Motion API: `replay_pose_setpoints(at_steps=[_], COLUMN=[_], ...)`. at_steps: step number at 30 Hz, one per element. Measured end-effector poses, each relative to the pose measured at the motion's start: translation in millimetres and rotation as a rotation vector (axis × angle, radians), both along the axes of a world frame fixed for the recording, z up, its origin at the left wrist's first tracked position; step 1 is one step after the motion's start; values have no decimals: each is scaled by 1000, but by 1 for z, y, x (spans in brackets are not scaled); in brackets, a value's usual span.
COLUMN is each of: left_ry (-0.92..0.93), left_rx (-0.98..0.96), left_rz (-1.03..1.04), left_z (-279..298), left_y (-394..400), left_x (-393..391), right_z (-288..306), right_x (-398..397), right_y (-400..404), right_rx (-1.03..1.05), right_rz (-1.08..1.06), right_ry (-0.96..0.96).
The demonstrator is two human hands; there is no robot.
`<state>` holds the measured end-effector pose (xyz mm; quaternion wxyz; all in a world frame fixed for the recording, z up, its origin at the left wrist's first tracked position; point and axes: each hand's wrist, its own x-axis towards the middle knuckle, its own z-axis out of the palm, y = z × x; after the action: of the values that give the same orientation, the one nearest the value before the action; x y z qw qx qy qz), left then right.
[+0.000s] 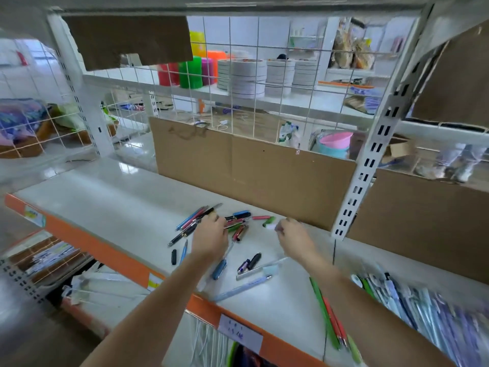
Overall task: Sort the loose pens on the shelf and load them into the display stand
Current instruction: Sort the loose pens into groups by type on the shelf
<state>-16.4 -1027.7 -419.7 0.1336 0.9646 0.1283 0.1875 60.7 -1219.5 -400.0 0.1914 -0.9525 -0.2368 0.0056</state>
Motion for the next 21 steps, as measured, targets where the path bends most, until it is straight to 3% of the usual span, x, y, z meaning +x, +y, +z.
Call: replay_pose_setpoints(at_steps=[4, 9, 12, 17, 21], left_ry=[77, 70, 100, 214, 173], left_rx=[98, 47, 21, 67, 69], left_rz=[0, 11, 17, 25, 72], left_z=[-6, -15, -16, -16, -3], left_y=[-3, -1, 1, 0, -14], left_x=[8, 5, 5, -2, -13], right_z=[-6, -14, -15, 0, 10], right_x=[35, 56, 55, 44, 22], right_y=[16, 27, 28, 23, 12], right_rx=[-18, -205, -239, -364, -441], right_rz=[18, 108, 103, 117, 189], right_ry=[39, 126, 129, 294, 315])
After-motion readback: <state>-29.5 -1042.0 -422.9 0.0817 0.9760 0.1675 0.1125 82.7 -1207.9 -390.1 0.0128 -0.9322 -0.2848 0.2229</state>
